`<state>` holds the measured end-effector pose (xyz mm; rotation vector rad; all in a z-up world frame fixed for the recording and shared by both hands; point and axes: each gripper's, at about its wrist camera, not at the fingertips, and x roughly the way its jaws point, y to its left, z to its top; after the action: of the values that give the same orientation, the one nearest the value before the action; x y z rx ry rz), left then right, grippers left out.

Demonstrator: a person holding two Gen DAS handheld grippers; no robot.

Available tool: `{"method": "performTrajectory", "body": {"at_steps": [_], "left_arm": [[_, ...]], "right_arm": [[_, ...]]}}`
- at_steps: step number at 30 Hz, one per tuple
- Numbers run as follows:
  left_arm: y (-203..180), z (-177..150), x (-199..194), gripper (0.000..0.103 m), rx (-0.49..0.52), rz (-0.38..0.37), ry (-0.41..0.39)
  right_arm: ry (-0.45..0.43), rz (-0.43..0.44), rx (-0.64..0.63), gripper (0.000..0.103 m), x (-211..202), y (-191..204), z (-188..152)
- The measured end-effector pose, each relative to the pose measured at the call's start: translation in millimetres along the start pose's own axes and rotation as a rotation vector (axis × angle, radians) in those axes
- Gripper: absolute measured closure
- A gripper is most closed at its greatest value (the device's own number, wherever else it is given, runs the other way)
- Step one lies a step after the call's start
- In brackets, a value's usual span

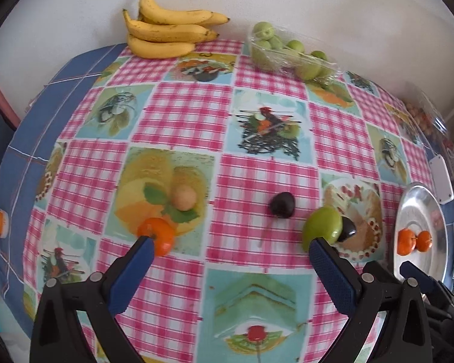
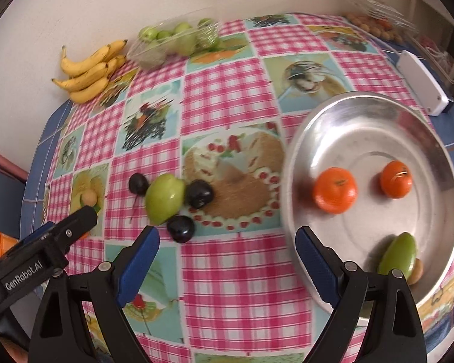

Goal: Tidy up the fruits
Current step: 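Withdraw both grippers from the bowl toward the fruit on the table, then close the left gripper on an orange while the right grips a dark plum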

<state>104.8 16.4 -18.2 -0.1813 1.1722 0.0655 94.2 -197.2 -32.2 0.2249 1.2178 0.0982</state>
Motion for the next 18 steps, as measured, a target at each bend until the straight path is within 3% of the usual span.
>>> {"method": "performTrajectory", "body": {"at_steps": [7, 13, 18], "left_arm": [[42, 5, 3, 0.000, -0.111, 0.022, 0.016], [66, 7, 15, 0.000, -0.169, -0.023, 0.065], [77, 4, 28, 0.004, -0.210, -0.022, 0.095]], "right_arm": [[0.027, 0.017, -0.059, 0.011, 15, 28, -2], [0.064, 0.037, -0.089, 0.011, 34, 46, -6], [0.074, -0.006, -0.101, 0.011, 47, 51, -4]]}}
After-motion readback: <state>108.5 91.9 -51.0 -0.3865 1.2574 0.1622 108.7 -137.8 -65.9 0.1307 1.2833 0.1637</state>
